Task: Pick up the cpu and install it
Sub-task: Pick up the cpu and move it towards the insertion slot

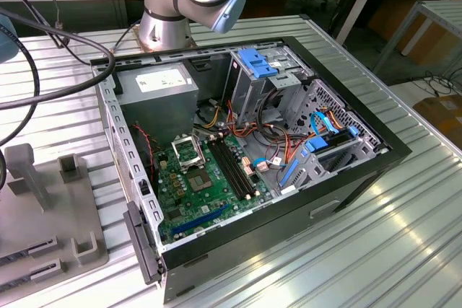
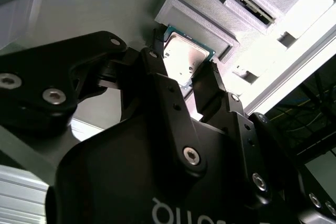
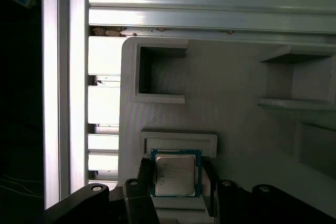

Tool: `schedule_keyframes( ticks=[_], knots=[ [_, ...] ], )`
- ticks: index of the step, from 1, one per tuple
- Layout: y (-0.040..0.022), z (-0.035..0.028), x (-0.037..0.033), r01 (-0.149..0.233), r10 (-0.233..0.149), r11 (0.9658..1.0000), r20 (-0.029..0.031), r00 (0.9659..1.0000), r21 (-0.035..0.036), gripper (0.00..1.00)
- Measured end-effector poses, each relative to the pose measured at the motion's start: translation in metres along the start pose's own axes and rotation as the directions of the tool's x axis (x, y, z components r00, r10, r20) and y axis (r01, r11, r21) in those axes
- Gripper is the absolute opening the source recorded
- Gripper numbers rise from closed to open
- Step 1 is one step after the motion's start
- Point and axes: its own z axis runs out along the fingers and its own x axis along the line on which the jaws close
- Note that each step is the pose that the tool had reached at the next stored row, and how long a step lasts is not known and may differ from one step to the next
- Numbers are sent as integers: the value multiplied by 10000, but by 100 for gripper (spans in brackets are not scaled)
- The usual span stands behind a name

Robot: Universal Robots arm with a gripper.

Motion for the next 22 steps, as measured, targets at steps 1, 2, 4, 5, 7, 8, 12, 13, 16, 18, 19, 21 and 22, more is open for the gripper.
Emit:
schedule_keyframes(
  ticks=[1,2,4,5,7,8,12,13,16,18,19,21,22],
  knots=[
    [0,0,0,0,0,10000,1,10000,0,47],
    [0,-2,-1,0,0,10000,3,10000,-3,47],
    [0,-22,0,-1,1,10000,1,10000,-2,47],
    [0,-34,0,0,0,10000,1,10000,-1,47],
    [-1,-60,1,0,0,10000,-1,10000,0,47],
    [-1,-70,1,0,0,10000,0,10000,-1,47],
    [-2,-108,2,0,0,10000,-1,10000,-1,47],
    [-2,-117,2,0,0,10000,-1,10000,-1,47],
    [-3,-151,3,0,0,10000,-3,10000,0,47],
    [-3,-170,3,0,0,10000,-6,10000,0,47],
    [-4,-185,3,0,0,10000,-9,10000,-1,47],
    [-4,-205,3,0,0,10000,-17,10000,-1,47],
    [-5,-216,3,1,-1,10000,-20,10000,0,47]
  ],
)
